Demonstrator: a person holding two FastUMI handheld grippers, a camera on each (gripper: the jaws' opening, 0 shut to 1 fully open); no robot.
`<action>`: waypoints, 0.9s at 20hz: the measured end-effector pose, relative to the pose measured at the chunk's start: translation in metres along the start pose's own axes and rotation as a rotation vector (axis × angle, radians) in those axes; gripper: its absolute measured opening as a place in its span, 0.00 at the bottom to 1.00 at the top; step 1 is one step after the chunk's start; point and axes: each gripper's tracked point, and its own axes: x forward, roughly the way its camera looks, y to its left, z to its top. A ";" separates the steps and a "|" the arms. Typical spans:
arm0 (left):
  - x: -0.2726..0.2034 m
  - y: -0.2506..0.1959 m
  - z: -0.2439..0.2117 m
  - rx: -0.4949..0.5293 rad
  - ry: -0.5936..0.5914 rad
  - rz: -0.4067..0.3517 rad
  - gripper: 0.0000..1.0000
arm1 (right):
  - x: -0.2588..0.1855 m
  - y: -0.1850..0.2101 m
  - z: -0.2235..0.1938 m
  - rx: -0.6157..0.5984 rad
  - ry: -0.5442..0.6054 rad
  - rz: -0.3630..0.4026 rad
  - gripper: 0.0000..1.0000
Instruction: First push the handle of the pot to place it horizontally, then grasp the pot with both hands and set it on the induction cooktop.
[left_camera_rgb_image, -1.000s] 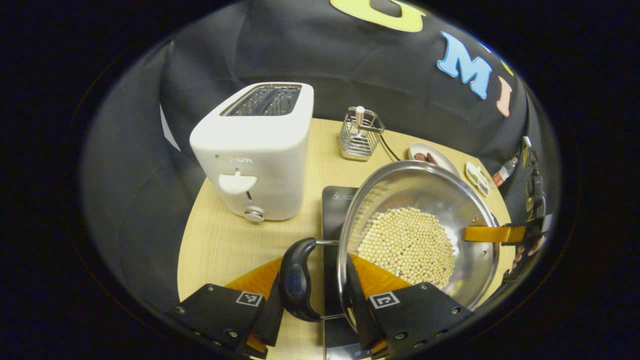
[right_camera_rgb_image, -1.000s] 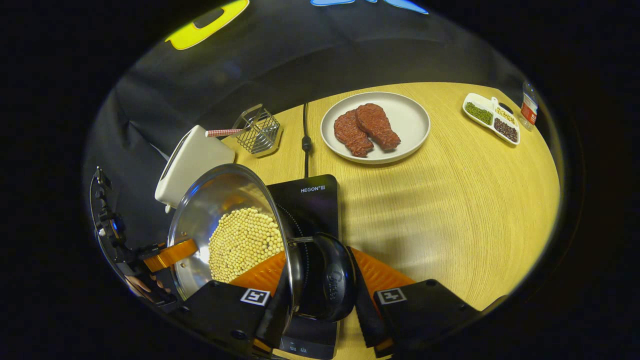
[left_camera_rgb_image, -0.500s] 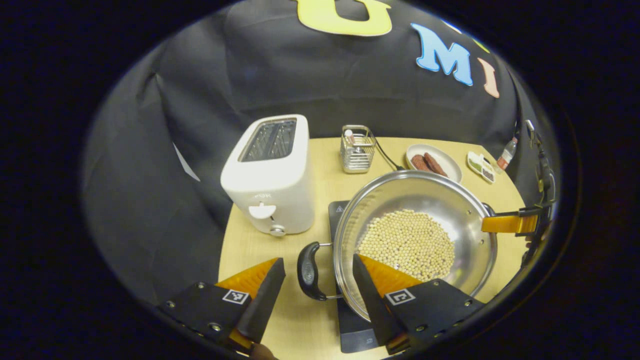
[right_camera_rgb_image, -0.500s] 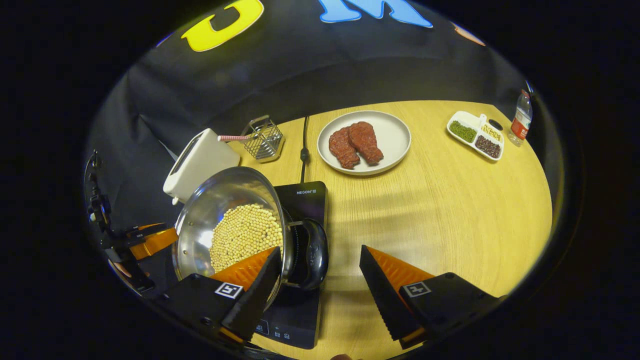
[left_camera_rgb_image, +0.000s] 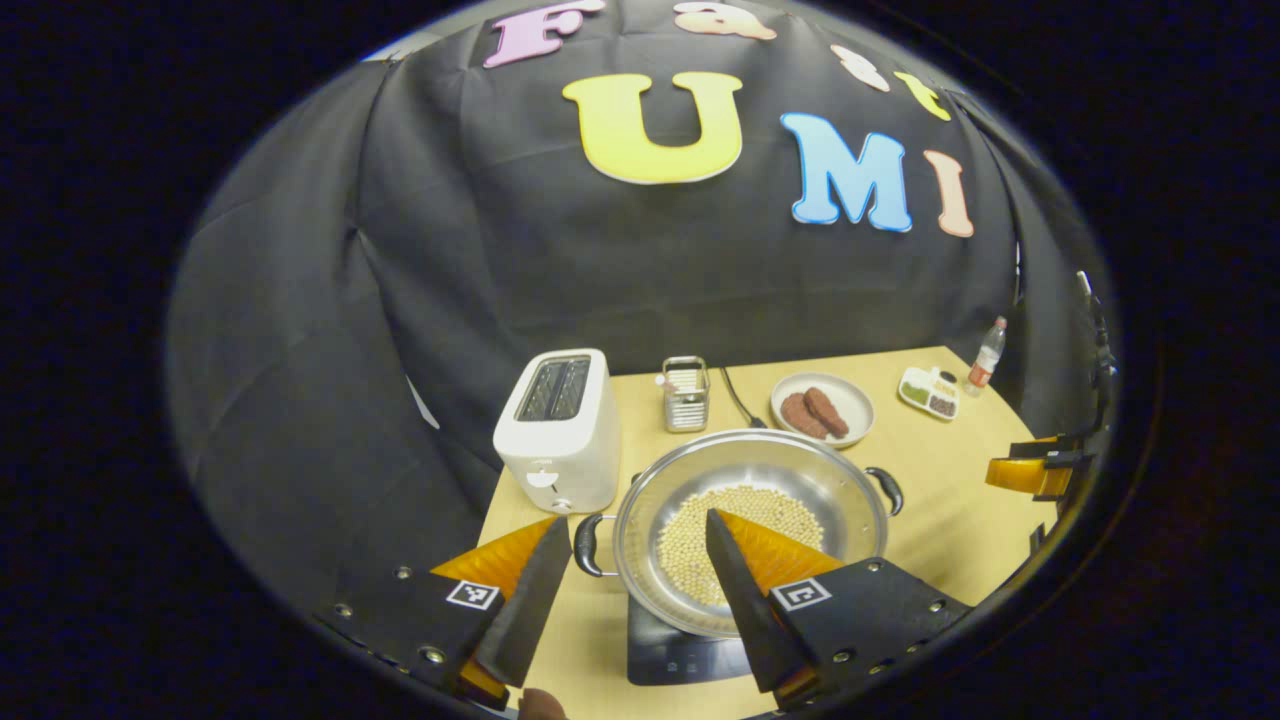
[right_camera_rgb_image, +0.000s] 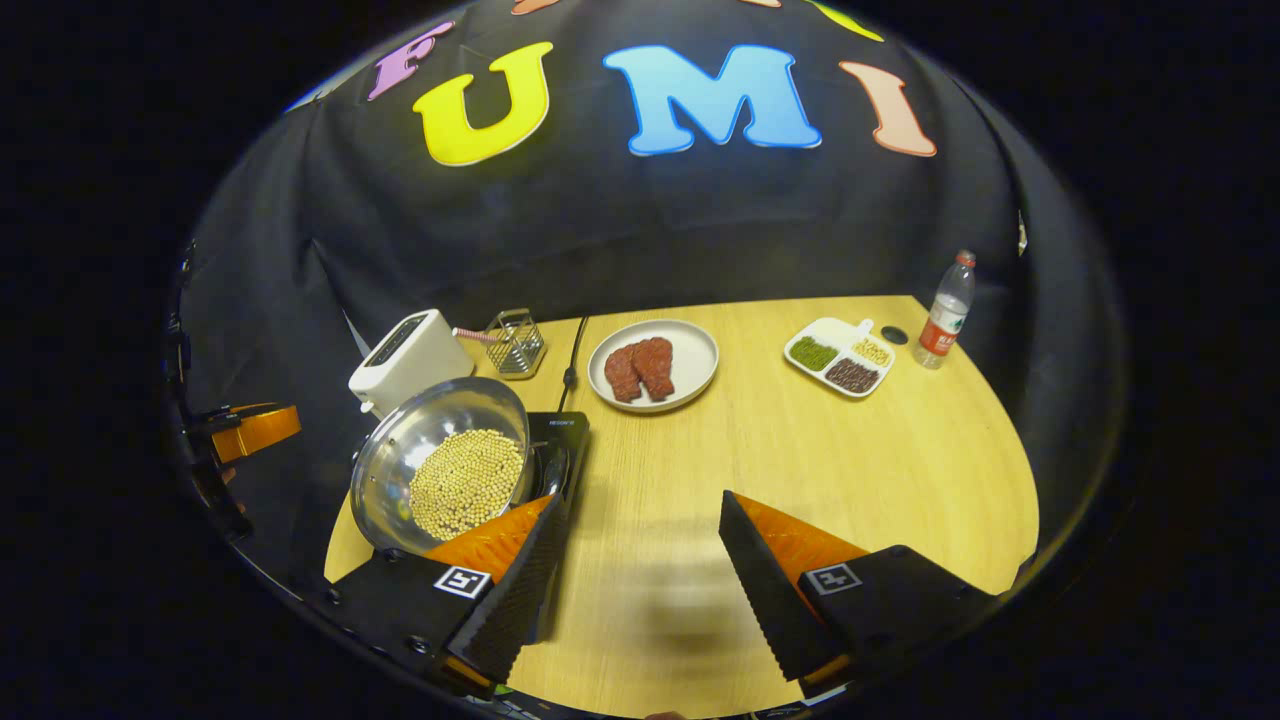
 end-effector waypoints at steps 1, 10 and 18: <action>-0.013 -0.013 0.007 -0.008 -0.027 -0.002 0.83 | -0.012 -0.010 0.008 -0.003 -0.038 -0.009 0.98; -0.136 -0.140 0.089 -0.062 -0.379 0.008 0.80 | -0.129 -0.099 0.063 -0.024 -0.367 -0.074 0.98; -0.217 -0.265 0.097 -0.102 -0.506 0.023 0.80 | -0.224 -0.159 0.080 -0.169 -0.525 -0.075 0.98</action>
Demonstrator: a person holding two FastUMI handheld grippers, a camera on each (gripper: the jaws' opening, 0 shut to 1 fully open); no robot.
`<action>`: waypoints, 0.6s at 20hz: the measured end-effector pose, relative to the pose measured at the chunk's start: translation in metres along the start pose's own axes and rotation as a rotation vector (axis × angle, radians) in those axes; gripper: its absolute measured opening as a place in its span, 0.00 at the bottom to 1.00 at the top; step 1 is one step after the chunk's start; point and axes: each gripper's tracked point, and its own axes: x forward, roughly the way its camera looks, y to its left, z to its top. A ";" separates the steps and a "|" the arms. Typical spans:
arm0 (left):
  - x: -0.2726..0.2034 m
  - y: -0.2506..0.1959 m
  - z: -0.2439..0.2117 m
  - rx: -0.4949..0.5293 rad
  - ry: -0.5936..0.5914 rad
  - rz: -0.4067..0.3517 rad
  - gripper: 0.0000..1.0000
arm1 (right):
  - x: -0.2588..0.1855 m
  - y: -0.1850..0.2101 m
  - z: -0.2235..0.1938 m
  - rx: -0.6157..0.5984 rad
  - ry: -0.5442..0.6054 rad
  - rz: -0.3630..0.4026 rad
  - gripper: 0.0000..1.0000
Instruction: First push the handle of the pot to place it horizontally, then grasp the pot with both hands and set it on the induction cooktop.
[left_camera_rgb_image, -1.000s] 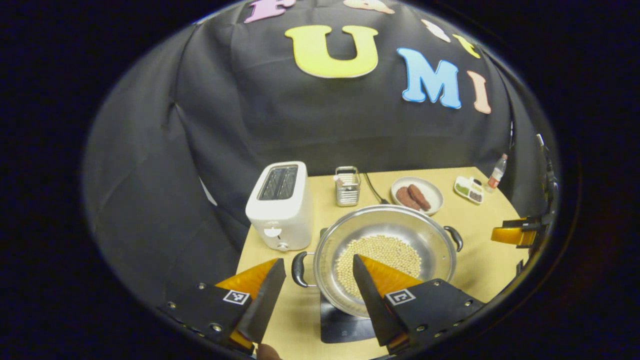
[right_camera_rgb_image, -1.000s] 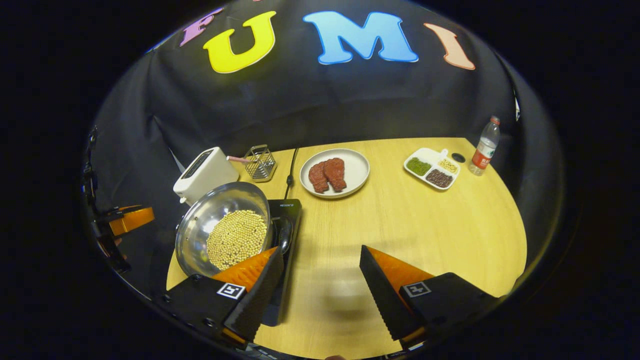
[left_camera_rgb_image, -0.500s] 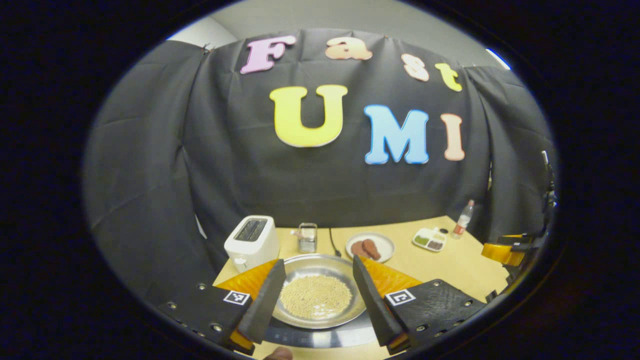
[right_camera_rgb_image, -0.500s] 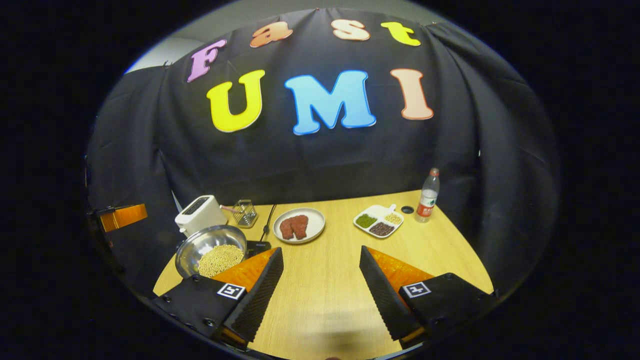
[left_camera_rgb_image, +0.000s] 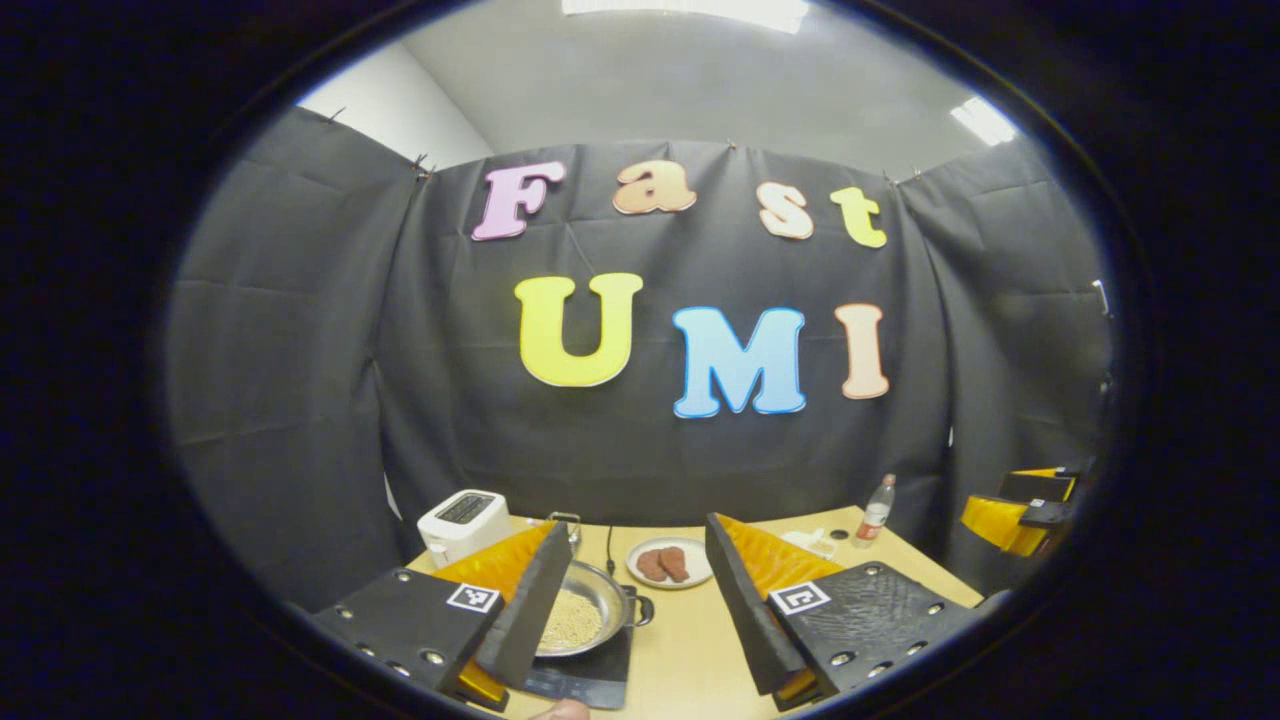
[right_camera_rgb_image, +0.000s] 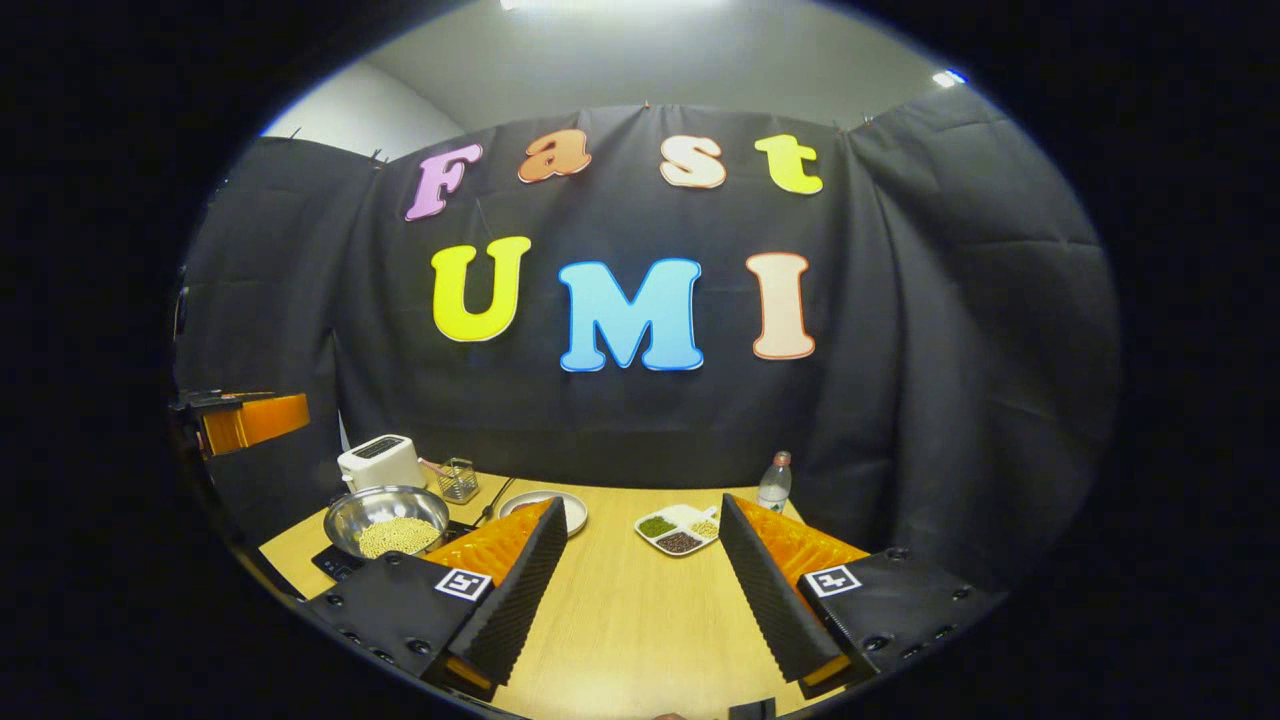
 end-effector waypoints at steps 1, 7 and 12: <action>-0.008 -0.013 0.000 -0.009 -0.003 0.000 0.80 | -0.008 -0.002 -0.002 0.004 0.004 0.017 0.98; -0.052 -0.057 -0.010 -0.050 -0.023 0.050 0.79 | -0.024 -0.022 -0.007 0.017 0.002 0.065 0.98; -0.065 -0.052 -0.010 -0.049 -0.036 0.063 0.79 | -0.026 -0.026 0.001 0.079 -0.018 0.035 0.97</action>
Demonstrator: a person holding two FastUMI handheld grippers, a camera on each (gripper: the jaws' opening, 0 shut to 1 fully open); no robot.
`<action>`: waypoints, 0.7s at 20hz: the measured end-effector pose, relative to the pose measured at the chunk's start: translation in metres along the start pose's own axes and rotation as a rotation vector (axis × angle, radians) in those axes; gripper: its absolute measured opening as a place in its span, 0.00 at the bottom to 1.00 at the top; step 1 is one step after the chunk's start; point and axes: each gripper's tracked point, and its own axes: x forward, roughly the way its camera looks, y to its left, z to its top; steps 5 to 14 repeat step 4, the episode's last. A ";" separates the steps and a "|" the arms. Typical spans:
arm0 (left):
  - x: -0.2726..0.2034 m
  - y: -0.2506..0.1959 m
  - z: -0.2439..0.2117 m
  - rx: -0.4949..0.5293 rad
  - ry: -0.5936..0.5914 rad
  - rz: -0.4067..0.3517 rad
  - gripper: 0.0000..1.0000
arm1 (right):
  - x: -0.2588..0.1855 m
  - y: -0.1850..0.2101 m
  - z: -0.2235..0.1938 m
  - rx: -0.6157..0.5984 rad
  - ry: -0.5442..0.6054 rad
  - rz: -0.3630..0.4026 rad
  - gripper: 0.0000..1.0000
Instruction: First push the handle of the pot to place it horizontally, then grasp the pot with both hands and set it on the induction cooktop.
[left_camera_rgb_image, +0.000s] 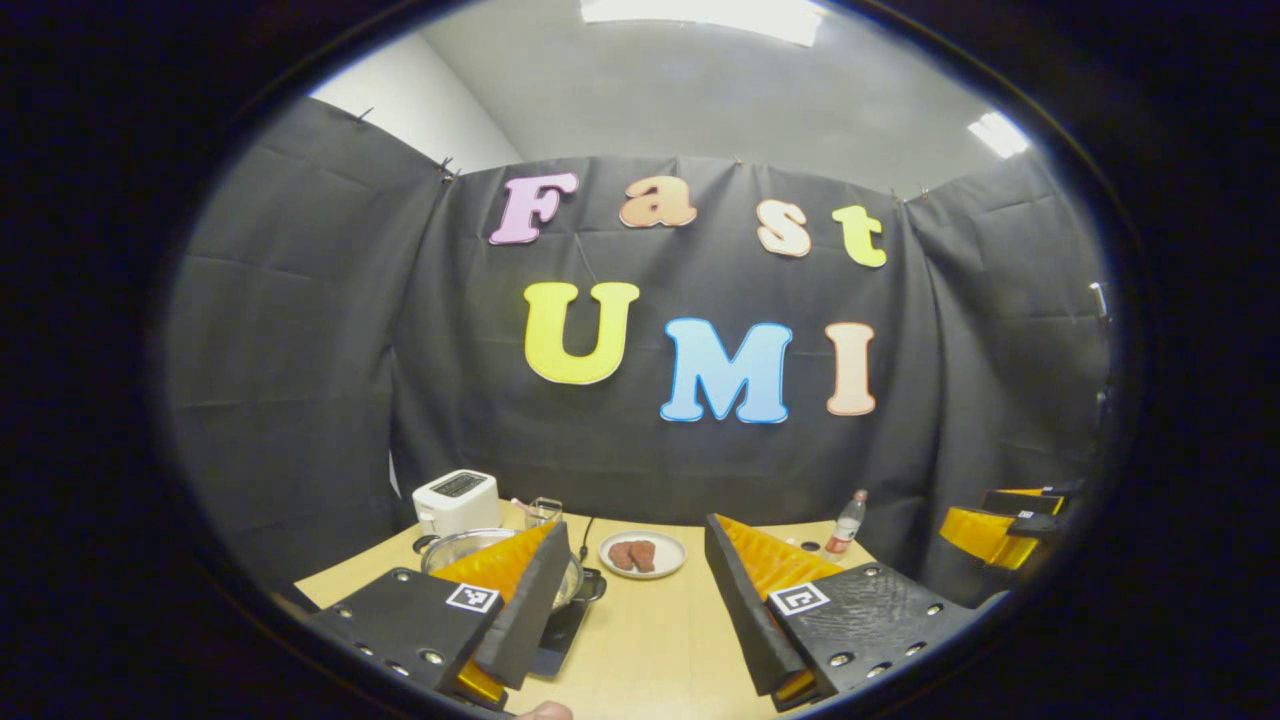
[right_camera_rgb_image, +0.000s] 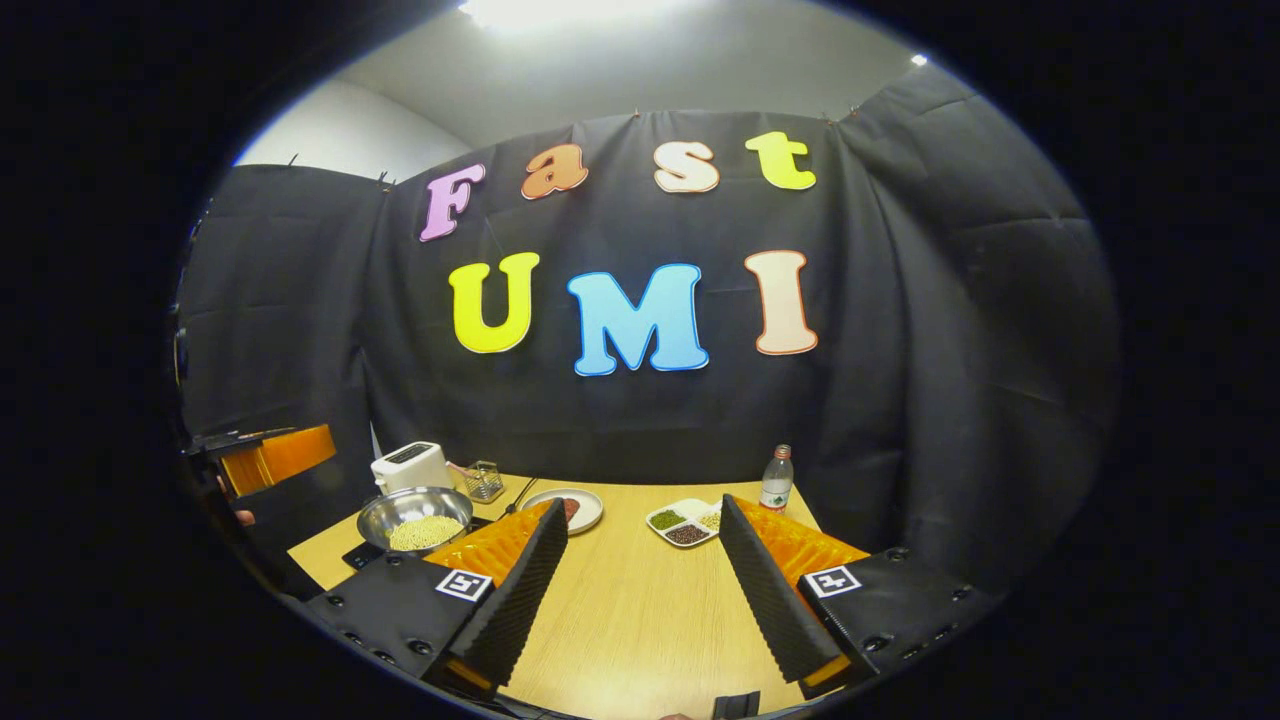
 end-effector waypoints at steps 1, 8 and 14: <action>-0.001 0.004 0.002 0.001 -0.009 -0.003 0.79 | -0.001 0.001 0.002 0.012 -0.011 -0.015 0.97; 0.000 0.022 0.003 0.004 -0.026 -0.002 0.87 | 0.000 0.011 0.004 0.026 -0.020 -0.045 0.97; 0.000 0.022 0.003 0.004 -0.026 -0.002 0.87 | 0.000 0.011 0.004 0.026 -0.020 -0.045 0.97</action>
